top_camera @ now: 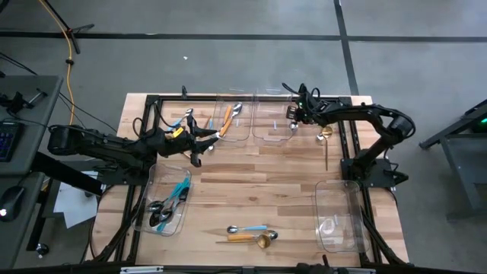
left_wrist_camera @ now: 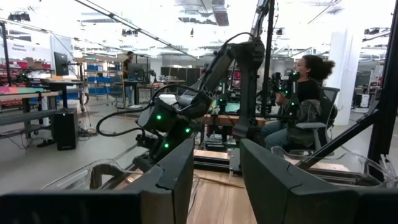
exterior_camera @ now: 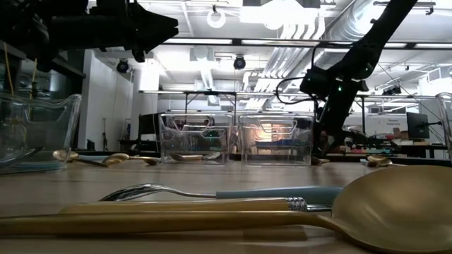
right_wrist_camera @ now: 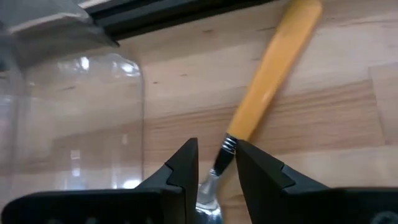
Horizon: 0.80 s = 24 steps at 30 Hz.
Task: Sort silverware by color (type)
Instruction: Put the yellow spoon into the top left transparent bin
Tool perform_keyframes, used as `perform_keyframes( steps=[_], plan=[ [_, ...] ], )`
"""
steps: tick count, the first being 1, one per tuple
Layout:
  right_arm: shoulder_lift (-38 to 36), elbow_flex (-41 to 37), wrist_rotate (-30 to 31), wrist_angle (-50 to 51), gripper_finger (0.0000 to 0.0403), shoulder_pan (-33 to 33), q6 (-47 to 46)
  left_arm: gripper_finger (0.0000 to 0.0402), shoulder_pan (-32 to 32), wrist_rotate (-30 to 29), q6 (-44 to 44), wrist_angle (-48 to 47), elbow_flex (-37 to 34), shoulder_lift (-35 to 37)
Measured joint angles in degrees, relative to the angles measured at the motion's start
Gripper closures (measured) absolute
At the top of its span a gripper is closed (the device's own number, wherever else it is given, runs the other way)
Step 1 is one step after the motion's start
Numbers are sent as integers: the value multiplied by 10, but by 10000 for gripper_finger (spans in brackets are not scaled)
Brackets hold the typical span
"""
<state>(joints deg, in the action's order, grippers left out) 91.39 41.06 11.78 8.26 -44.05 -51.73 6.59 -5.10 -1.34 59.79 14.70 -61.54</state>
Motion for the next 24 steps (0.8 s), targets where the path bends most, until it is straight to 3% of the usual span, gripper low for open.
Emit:
perform_keyframes(
  steps=[24],
  plan=[
    [19,1,-8,1,311,-17,12,282,0,0,0,-2,0,0]
  ],
)
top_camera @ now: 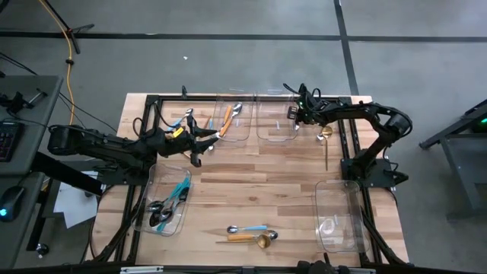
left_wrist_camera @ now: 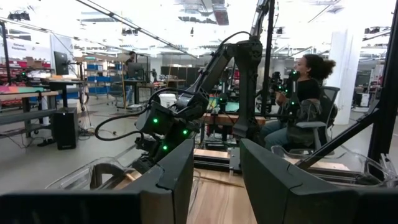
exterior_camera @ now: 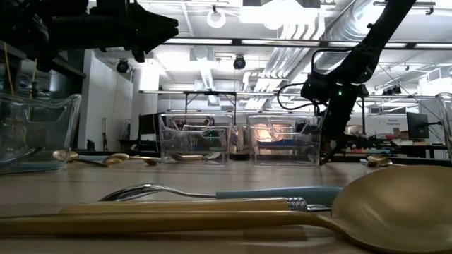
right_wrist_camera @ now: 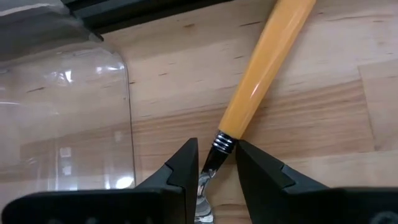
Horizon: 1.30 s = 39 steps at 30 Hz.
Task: Sort silverware by color (type)
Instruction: Put the yellow spoon into the top left transparent bin
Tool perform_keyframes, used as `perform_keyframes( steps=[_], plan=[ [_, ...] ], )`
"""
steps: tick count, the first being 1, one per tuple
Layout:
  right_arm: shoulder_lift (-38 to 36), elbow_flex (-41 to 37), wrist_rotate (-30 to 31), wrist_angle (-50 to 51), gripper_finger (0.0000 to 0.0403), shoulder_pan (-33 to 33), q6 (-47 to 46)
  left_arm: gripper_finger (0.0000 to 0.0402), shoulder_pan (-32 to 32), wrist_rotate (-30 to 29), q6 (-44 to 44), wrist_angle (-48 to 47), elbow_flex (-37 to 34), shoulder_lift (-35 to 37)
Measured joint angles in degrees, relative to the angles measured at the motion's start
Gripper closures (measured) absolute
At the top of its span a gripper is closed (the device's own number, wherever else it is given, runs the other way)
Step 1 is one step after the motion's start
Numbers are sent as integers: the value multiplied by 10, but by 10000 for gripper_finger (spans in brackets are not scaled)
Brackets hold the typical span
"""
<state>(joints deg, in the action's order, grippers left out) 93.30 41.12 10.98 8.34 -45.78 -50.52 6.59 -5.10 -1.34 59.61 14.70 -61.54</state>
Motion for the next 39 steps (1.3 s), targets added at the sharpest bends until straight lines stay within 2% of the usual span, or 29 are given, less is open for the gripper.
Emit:
perform_keyframes(
  steps=[27,39],
  plan=[
    [-2,0,-7,-12,311,-1,21,282,0,0,-12,-18,0,0],
    [-84,1,-4,59,311,-1,56,282,0,0,-15,-20,0,0]
  ],
)
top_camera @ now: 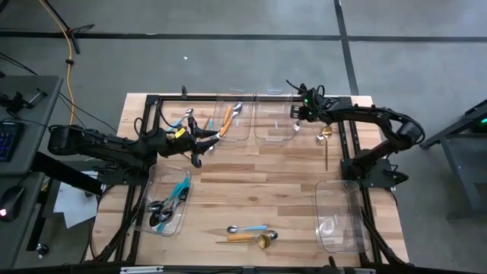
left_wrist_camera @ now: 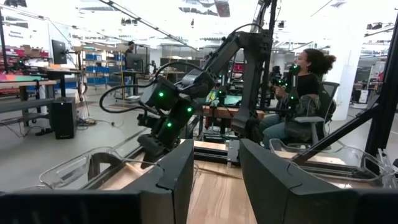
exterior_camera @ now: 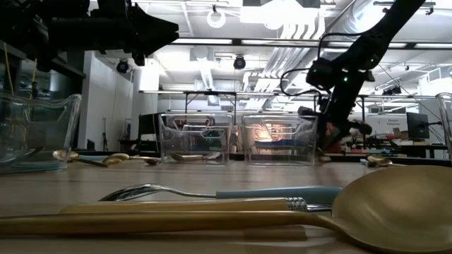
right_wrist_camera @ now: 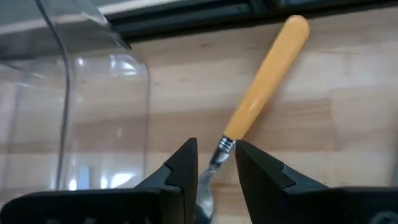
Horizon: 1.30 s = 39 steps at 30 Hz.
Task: Sort silverware by color (type)
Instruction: Put the yellow spoon into the top left transparent bin
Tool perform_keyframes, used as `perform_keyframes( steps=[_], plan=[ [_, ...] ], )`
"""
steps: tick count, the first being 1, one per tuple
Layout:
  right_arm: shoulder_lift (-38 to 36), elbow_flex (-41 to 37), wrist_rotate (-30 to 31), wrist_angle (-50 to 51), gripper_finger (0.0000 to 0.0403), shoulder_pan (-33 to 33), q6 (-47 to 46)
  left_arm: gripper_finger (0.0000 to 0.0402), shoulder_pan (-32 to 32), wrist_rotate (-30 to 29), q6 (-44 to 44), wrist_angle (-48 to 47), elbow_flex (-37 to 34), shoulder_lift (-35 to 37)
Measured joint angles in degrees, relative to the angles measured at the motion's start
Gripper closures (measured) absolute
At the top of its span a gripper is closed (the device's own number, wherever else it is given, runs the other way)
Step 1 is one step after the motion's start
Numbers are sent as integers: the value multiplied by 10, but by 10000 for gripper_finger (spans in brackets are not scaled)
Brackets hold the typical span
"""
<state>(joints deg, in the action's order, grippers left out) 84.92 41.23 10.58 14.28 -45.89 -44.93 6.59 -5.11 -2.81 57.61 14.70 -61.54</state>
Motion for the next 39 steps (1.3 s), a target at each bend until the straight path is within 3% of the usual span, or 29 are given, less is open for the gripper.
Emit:
perform_keyframes(
  steps=[9,15,28,39],
  plan=[
    [-23,0,8,74,311,0,29,282,0,0,-1,0,0,0],
    [-23,0,58,47,311,-7,-21,282,0,0,-1,0,0,0],
    [45,0,54,-19,311,-30,-64,282,0,0,-11,0,0,0],
    [55,-1,59,-28,311,-33,-78,282,0,-1,-11,1,0,0]
  ],
)
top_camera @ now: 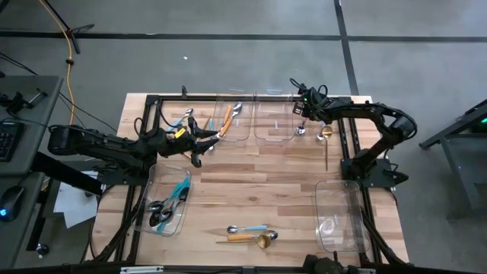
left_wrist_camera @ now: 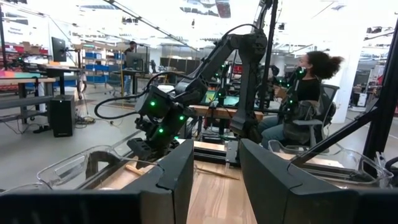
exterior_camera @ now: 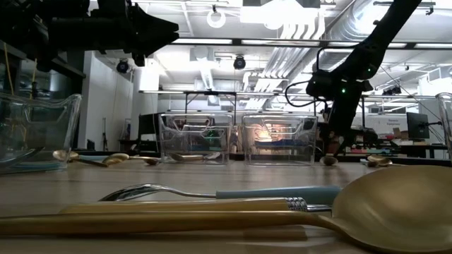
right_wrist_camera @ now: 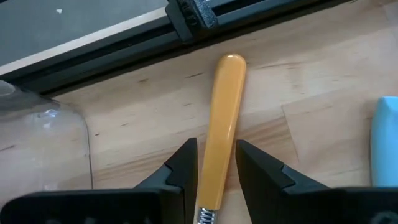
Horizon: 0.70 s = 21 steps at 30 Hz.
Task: Sort silverware by color (type)
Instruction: Put the yellow spoon into the top left transparent bin
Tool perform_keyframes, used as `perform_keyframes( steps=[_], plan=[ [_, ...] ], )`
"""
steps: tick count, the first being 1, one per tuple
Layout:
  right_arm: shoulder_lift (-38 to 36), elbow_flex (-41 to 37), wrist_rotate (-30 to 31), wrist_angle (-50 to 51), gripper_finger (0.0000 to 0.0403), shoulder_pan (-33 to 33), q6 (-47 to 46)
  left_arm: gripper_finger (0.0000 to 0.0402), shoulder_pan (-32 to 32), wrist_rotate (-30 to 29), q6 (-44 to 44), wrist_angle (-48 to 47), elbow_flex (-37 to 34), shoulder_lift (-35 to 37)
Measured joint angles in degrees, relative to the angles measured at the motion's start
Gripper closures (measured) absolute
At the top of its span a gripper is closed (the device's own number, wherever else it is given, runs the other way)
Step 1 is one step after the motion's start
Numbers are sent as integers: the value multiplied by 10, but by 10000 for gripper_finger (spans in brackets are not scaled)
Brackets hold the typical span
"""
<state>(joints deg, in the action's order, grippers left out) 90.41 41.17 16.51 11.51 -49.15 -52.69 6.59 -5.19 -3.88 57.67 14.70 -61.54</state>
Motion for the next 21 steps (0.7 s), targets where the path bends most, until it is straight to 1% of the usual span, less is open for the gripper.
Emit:
perform_keyframes(
  steps=[13,21],
  plan=[
    [24,0,6,-7,311,5,-25,282,0,-2,0,0,0,0],
    [21,0,3,-4,311,4,-5,282,0,-2,0,0,0,0]
  ],
)
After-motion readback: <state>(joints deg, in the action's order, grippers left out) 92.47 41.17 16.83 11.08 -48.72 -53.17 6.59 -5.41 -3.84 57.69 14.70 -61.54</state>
